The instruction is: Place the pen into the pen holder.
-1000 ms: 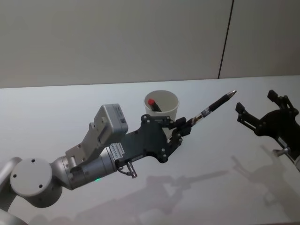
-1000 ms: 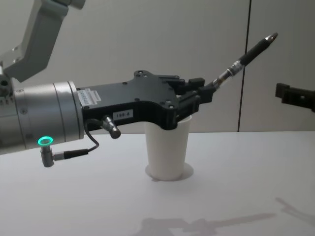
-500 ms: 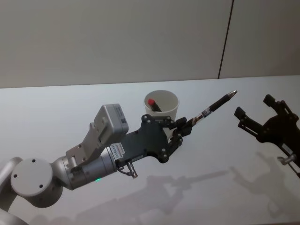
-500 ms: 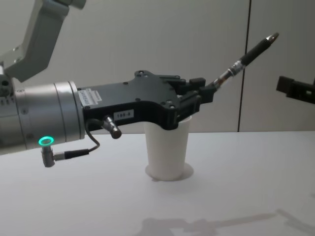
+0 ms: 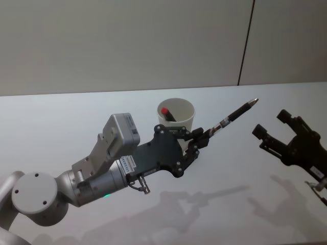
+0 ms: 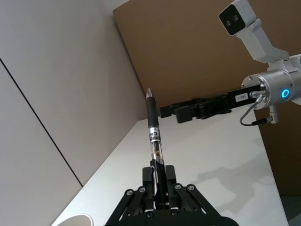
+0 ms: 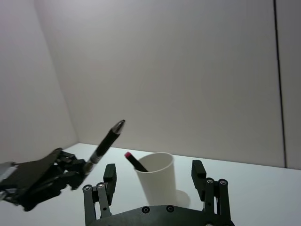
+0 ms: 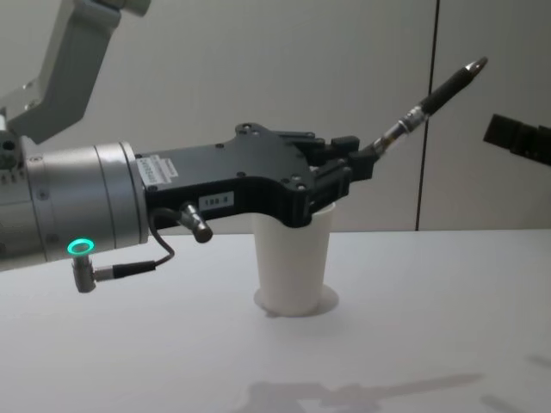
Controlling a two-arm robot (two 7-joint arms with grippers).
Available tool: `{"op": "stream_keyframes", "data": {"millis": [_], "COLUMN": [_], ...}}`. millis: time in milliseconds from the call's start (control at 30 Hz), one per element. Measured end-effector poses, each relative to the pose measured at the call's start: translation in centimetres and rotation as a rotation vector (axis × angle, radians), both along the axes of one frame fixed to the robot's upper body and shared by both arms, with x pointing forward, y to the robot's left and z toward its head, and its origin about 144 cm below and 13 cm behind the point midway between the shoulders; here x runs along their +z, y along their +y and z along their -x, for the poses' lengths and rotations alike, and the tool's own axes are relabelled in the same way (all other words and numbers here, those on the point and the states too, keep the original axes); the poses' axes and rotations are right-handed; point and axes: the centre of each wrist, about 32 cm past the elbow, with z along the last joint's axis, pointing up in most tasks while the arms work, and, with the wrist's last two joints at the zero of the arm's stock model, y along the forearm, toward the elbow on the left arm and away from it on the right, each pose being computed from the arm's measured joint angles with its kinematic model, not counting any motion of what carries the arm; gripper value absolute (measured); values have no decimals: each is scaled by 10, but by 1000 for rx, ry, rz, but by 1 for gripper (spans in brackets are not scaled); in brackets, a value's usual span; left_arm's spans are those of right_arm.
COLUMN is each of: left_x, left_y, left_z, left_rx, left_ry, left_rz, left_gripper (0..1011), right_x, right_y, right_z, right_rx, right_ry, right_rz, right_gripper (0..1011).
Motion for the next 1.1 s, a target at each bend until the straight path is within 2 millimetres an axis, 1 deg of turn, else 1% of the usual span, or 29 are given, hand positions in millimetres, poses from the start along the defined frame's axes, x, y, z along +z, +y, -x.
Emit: {"op": "stream_keyframes", "data": {"millis": [233,500,800,1100], "left_x": [0,0,0,0], "left_y": [0,0,0,0], "left_z": [0,0,0,0], "left_rx": [0,0,0,0], "left_ry": [0,0,0,0], "left_rz": [0,0,0,0], "left_gripper": [174,174,174,174], "right_x": [-6,-14,-19,-25], "right_y": [-3,0,6,15], "right_z": [-2,-6,-15,-27], "right_rx": [106,205,242,268], "right_ry": [-7,-17,-17,-7], "right_rz": [-59,-146,-224,-284], "right_gripper": [1002,1001,1001,1002]}}
